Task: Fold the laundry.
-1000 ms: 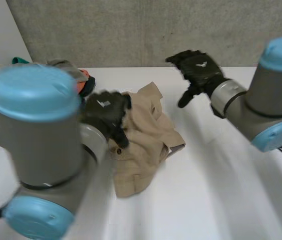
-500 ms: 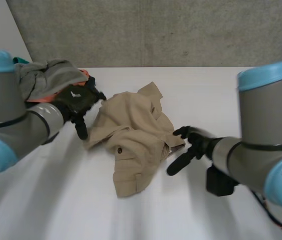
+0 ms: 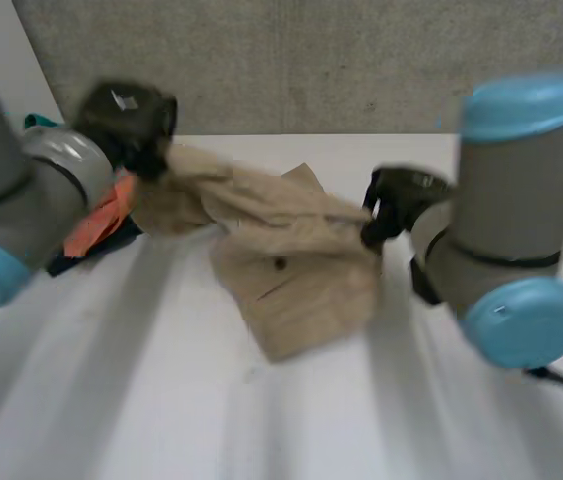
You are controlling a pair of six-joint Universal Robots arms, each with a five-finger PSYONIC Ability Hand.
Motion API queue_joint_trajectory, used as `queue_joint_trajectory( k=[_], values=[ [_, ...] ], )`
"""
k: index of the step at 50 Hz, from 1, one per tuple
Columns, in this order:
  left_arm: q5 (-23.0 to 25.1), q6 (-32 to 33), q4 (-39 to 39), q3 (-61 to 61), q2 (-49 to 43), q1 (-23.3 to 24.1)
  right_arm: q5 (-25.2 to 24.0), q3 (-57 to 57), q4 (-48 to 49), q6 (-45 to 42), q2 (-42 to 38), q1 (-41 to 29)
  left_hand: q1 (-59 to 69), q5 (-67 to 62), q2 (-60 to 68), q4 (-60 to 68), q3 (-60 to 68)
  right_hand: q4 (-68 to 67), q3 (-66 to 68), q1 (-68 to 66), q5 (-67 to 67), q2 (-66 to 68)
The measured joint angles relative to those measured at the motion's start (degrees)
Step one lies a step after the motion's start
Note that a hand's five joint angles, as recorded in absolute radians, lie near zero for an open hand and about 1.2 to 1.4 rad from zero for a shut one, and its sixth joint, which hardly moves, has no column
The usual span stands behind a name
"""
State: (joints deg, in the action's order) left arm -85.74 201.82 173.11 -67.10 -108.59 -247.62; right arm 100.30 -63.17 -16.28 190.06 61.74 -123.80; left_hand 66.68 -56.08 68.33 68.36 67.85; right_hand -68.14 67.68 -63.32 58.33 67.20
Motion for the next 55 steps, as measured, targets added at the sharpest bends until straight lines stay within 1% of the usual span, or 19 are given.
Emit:
queue_joint_trajectory(
  k=[1,2,4,9,14,15,17,20,24,27,33,36,39,40,41,43,45,50,55],
  values=[
    [0.09,-0.24,0.01,-0.13,0.78,0.02,-0.41,-0.02,0.19,-1.06,0.50,0.19,0.00,0.00,0.00,0.00,0.00,0.00,0.00,0.00,0.04,0.00],
    [0.83,-1.63,0.08,-0.71,5.15,0.13,-2.87,-0.04,1.30,-6.90,3.38,1.08,0.00,0.00,0.11,0.00,0.02,-0.01,0.00,0.00,0.10,0.00],
    [1.83,-3.10,0.06,-1.20,9.28,0.29,-5.21,0.01,2.26,-11.81,5.77,1.69,0.00,0.00,0.11,0.00,0.09,-0.03,0.00,0.00,0.19,0.00],
    [3.88,-6.47,-0.76,-2.14,15.69,0.83,-10.82,0.37,4.67,-23.74,11.76,3.12,0.00,0.00,0.15,0.02,0.09,-0.18,0.00,-1.23,0.32,0.00],
    [3.97,-7.93,-1.63,-3.28,17.42,1.25,-13.19,0.29,6.07,-28.17,13.74,3.55,0.00,0.00,0.16,0.02,0.09,-0.18,0.00,-1.23,0.32,0.00],
    [3.67,-8.58,-2.08,-4.68,18.14,1.61,-15.79,-0.16,6.92,-31.27,14.56,3.57,0.00,0.00,0.16,0.02,0.09,-0.18,0.00,-1.23,0.32,0.00],
    [3.35,-8.80,-2.22,-6.00,18.22,1.77,-17.68,-0.67,7.04,-32.93,14.58,3.51,0.00,0.00,0.16,0.02,0.09,-0.18,0.00,-1.23,0.32,0.00],
    [2.74,-8.79,-2.17,-8.53,16.88,1.70,-21.61,-2.32,5.49,-35.23,12.79,3.27,0.00,0.00,0.16,0.03,0.09,-0.18,0.00,-1.23,0.33,0.00],
    [2.03,-8.41,-2.12,-11.31,13.58,1.43,-23.99,-3.85,2.34,-35.84,9.03,3.13,0.00,0.00,0.16,0.03,0.09,-0.19,0.00,-1.23,0.33,0.00],
    [1.38,-7.89,-2.12,-13.19,10.03,1.22,-24.83,-4.51,-1.19,-35.14,4.51,3.25,0.00,0.00,0.16,0.03,0.09,1.38,-1.34,-0.65,-1.31,-1.14],
    [0.51,-7.16,-2.41,-15.08,5.13,0.98,-24.18,-4.09,-6.83,-30.44,-1.42,3.80,0.00,0.00,0.16,0.03,0.09,20.72,-20.31,15.95,-21.32,-20.14],
    [0.33,-6.98,-2.46,-15.55,4.53,0.80,-23.17,-3.94,-8.26,-27.24,-1.84,3.95,0.00,0.00,0.16,0.03,0.09,29.06,-28.52,24.11,-29.69,-27.69],
    [0.21,-6.63,-2.42,-16.28,5.14,0.40,-20.97,-4.06,-9.96,-20.40,-0.62,4.38,0.00,0.00,0.16,0.03,0.09,39.60,-39.17,34.46,-40.10,-37.59],
    [0.21,-6.63,-2.42,-16.28,5.14,0.40,-20.97,-4.06,-9.96,-20.40,-0.62,4.38,0.00,0.00,0.16,0.03,0.09,39.60,-39.17,34.46,-40.10,-37.59],
    [0.20,-6.39,-2.38,-16.60,5.77,0.14,-19.86,-4.27,-10.91,-16.41,0.53,4.78,0.00,0.00,0.16,0.04,0.09,44.76,-44.04,39.74,-45.48,-44.09],
    [0.19,-6.10,-2.36,-16.90,6.47,-0.20,-18.94,-4.55,-12.18,-12.22,1.91,5.38,0.00,0.00,0.16,0.04,0.09,52.05,-51.36,47.22,-52.72,-50.78],
    [0.19,-5.83,-2.33,-17.12,6.91,-0.53,-18.36,-4.83,-13.84,-8.42,3.18,6.08,0.00,0.00,0.16,0.04,0.09,55.23,-55.08,50.41,-55.41,-54.75],
    [0.29,-5.01,-2.27,-17.55,7.34,-1.54,-18.38,-5.26,-19.53,-1.55,5.59,8.01,0.00,0.00,0.16,0.04,0.09,56.25,-55.82,50.59,-55.50,-55.46],
    [0.50,-4.18,-2.25,-17.76,6.70,-2.13,-20.77,-5.62,-25.24,-1.00,6.19,9.46,0.00,0.00,0.16,0.04,0.09,56.25,-55.82,50.59,-55.49,-55.46]
  ],
)
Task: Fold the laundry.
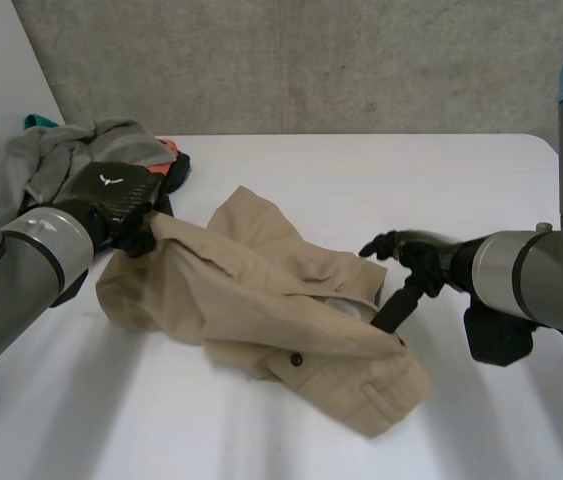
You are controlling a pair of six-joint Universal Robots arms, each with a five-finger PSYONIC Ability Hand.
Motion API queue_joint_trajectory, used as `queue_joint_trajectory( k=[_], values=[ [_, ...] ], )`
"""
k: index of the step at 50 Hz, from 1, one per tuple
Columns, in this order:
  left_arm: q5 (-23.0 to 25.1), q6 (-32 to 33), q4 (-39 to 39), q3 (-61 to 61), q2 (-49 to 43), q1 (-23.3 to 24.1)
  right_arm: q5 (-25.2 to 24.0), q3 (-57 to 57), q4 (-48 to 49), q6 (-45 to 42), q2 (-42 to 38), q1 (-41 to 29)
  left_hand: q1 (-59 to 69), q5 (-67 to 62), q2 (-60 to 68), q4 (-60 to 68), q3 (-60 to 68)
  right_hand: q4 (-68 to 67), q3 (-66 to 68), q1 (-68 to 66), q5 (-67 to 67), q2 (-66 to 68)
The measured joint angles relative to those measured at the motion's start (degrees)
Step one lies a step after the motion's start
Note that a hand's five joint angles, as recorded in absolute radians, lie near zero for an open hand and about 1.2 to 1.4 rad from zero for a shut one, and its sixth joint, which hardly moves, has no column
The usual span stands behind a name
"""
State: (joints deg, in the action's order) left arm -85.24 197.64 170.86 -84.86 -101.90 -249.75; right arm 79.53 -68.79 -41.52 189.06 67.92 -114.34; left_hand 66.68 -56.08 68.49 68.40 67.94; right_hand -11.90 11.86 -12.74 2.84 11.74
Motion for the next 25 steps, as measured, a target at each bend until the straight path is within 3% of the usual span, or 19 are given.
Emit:
queue_joint_trajectory(
  k=[12,25],
  values=[
    [0.20,1.77,0.14,1.26,-3.54,-0.21,-4.98,2.07,-5.17,-6.05,-1.16,4.29,0.00,0.00,0.00,0.00,0.00,0.00,0.00,0.00,0.00,0.00],
    [-0.01,2.19,0.01,4.97,-4.30,1.41,-5.11,9.56,-4.94,-0.69,6.50,12.09,0.00,0.00,0.00,0.00,0.00,0.00,0.00,0.00,-0.03,0.00]
  ],
)
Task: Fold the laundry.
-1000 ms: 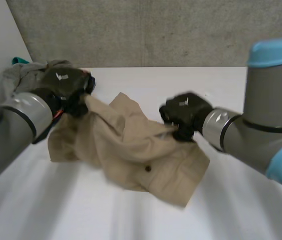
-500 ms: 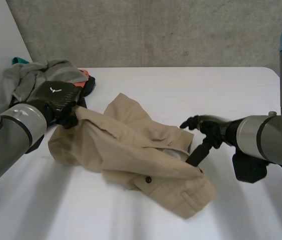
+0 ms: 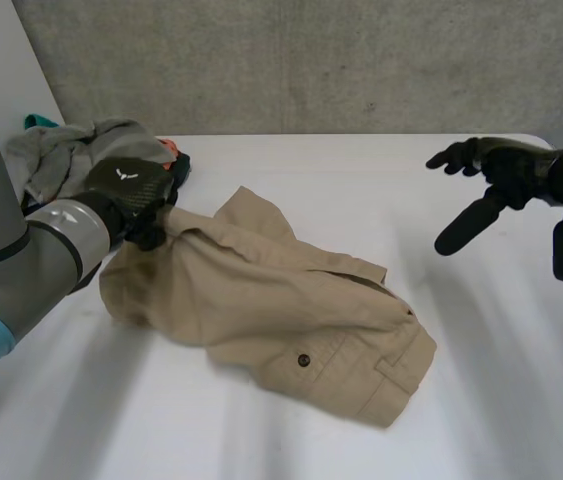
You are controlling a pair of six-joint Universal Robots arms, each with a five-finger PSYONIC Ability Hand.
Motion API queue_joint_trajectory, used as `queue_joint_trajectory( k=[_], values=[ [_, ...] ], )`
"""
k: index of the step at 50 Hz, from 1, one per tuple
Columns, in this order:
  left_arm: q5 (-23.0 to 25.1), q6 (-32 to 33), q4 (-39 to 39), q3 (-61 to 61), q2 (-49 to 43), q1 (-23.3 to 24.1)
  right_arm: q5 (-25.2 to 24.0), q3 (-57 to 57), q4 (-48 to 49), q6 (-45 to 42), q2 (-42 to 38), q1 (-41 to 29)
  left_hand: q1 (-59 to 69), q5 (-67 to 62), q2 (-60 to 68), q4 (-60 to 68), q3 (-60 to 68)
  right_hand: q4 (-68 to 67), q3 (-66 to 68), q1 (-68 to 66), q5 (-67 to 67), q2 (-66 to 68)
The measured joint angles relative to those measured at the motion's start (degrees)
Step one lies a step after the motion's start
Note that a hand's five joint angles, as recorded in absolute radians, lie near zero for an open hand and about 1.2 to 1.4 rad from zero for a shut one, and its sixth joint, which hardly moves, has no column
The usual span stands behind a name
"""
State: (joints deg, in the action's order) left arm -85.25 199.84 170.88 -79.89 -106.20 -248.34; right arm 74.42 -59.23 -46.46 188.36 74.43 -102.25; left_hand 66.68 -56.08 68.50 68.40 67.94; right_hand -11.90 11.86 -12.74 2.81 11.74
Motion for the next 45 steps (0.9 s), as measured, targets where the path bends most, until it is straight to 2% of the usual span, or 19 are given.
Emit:
queue_joint_trajectory(
  k=[7,14,19,20,23,26,27,30,31,32,34,40,45],
  values=[
    [-0.45,-0.06,-0.25,2.15,-0.93,0.31,-0.53,-3.75,-0.01,-1.75,1.92,-0.11,0.00,0.00,0.00,0.00,0.00,0.00,0.00,0.00,0.02,0.00],
    [-1.28,-0.27,-1.27,4.36,-2.94,0.85,-1.26,-14.94,-0.48,-5.63,2.42,-3.97,0.00,0.00,0.00,0.00,0.00,0.00,0.00,0.00,0.03,0.00],
    [-1.51,-0.56,-1.57,4.35,-3.09,1.00,0.17,-20.62,5.52,-5.39,0.98,-5.95,0.00,0.00,0.00,0.00,0.00,0.00,0.00,0.00,0.02,0.00],
    [-1.51,-0.68,-1.63,4.09,-3.05,1.05,1.69,-21.96,9.59,-4.64,-1.00,-6.83,0.00,0.00,0.00,0.01,0.00,0.00,0.00,0.00,0.02,0.00],
    [-1.51,-0.71,-1.61,3.80,-3.04,1.08,4.06,-21.87,13.81,-3.53,-4.16,-7.79,0.00,0.00,0.00,0.00,0.00,0.00,0.00,0.00,0.02,0.00],
    [-1.45,-0.64,-1.45,3.78,-3.36,1.10,7.31,-18.84,16.53,-2.11,-8.93,-8.79,0.00,0.00,0.00,0.00,0.00,-0.82,0.82,-0.87,0.73,0.84],
    [-1.41,-0.61,-1.39,3.90,-3.57,1.11,8.13,-17.56,16.80,-1.73,-10.29,-9.05,0.00,0.00,0.00,0.00,0.00,-4.73,4.92,-4.34,4.51,5.00],
    [-1.19,-0.48,-1.09,5.03,-4.65,1.18,9.87,-12.79,16.54,-0.56,-14.40,-9.79,0.00,0.00,0.00,0.00,0.00,-21.07,21.37,-21.64,20.71,22.93],
    [-1.13,-0.43,-0.99,5.81,-5.25,1.23,10.35,-9.75,15.92,0.17,-16.67,-10.25,0.00,0.00,0.00,0.00,0.00,-34.66,35.10,-34.32,34.42,36.08],
    [-1.10,-0.39,-0.92,6.53,-5.71,1.28,10.46,-8.02,15.48,0.59,-17.89,-10.50,0.00,0.00,0.00,0.01,0.00,-42.53,42.86,-40.51,42.27,44.19],
    [-1.13,-0.28,-0.78,8.85,-7.00,1.46,10.19,-3.60,14.45,1.58,-20.66,-11.10,0.00,0.00,0.00,0.01,0.00,-53.11,53.36,-50.13,51.68,54.13],
    [-1.60,0.49,-0.02,18.59,-10.76,1.84,7.35,9.36,13.97,2.78,-25.55,-11.69,0.00,0.00,0.06,0.01,0.14,-56.25,55.84,-50.80,54.91,55.05],
    [-2.19,1.35,3.31,32.13,-13.82,1.74,6.77,22.78,19.29,2.22,-26.51,-11.45,0.00,0.00,0.12,0.03,0.16,-56.38,55.84,-50.80,55.03,55.05]
  ],
)
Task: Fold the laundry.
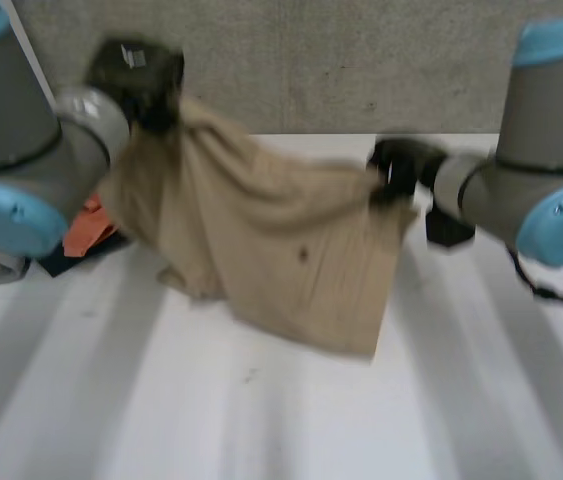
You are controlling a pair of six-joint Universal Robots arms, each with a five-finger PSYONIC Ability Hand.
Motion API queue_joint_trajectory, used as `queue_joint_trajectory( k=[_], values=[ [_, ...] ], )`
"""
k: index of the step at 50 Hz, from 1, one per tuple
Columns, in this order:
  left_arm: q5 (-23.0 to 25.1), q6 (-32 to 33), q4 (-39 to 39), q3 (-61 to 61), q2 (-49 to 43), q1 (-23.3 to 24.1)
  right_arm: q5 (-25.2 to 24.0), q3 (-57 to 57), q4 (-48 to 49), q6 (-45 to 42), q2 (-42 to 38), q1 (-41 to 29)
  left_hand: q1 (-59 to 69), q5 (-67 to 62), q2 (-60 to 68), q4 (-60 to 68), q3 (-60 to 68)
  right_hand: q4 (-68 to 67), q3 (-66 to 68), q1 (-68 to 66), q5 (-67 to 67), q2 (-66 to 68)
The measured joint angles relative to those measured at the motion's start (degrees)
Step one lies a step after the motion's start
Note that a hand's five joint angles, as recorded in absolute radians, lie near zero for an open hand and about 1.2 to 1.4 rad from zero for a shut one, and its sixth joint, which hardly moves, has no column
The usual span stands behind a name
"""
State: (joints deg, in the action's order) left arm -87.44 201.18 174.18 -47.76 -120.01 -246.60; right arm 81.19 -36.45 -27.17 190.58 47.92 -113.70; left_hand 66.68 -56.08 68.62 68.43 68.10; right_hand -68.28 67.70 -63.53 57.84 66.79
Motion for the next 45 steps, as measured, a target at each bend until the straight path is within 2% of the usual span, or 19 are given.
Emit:
queue_joint_trajectory(
  k=[4,7,10,15,19,24,30,37,44,45],
  values=[
    [-0.49,-0.46,5.73,11.56,-1.22,-0.17,2.44,8.13,8.59,-1.19,1.64,-0.22,0.00,0.00,0.00,0.01,0.01,-0.02,0.00,0.00,0.27,0.00],
    [-1.88,-2.38,13.19,18.10,-0.52,-0.31,5.22,10.65,20.23,-3.78,5.19,-0.66,0.00,0.00,0.00,0.01,0.01,-0.02,0.00,0.00,0.28,0.00],
    [-3.86,-4.27,18.25,19.09,1.02,-0.60,5.77,9.38,27.62,-6.80,8.30,-0.99,0.00,0.00,0.00,0.02,0.01,-0.02,0.00,0.00,0.30,0.00],
    [-6.42,-7.25,22.56,14.52,4.15,-1.47,3.44,4.42,32.55,-12.34,12.37,-1.41,0.00,0.00,0.00,0.02,0.01,-0.04,0.00,0.00,0.41,0.00],
    [-5.65,-9.23,22.04,5.04,6.81,-1.99,-0.13,-2.13,31.77,-15.80,14.19,-1.38,0.00,0.00,0.00,0.02,0.01,-0.04,0.00,0.00,0.51,0.00],
    [-2.57,-10.90,20.76,-13.49,10.18,-2.15,-5.95,-14.93,30.23,-20.44,15.16,-1.18,0.00,0.00,0.01,0.03,0.01,-0.05,0.00,0.00,0.51,0.00],
    [0.07,-10.71,20.62,-31.24,10.54,-1.66,-9.52,-27.50,30.07,-27.16,12.53,-0.36,0.00,0.00,0.02,0.17,0.02,-0.06,0.00,0.00,0.52,0.00],
    [0.14,-6.46,18.54,-42.88,8.87,-1.04,-9.77,-36.98,23.51,-37.64,9.45,-0.13,0.00,0.00,0.02,0.18,0.02,-0.06,0.00,0.00,0.51,0.00],
    [-0.15,-1.33,8.30,-46.99,13.55,-0.20,-7.72,-41.20,8.85,-45.28,15.42,-0.73,0.00,0.00,0.02,0.18,0.02,-0.06,0.01,0.00,0.51,0.65],
    [-0.02,-0.34,3.68,-47.58,15.71,0.04,-6.88,-41.94,4.57,-47.04,18.08,-0.60,0.00,0.00,0.02,0.18,0.03,-0.06,0.01,0.00,0.50,0.65]
  ],
)
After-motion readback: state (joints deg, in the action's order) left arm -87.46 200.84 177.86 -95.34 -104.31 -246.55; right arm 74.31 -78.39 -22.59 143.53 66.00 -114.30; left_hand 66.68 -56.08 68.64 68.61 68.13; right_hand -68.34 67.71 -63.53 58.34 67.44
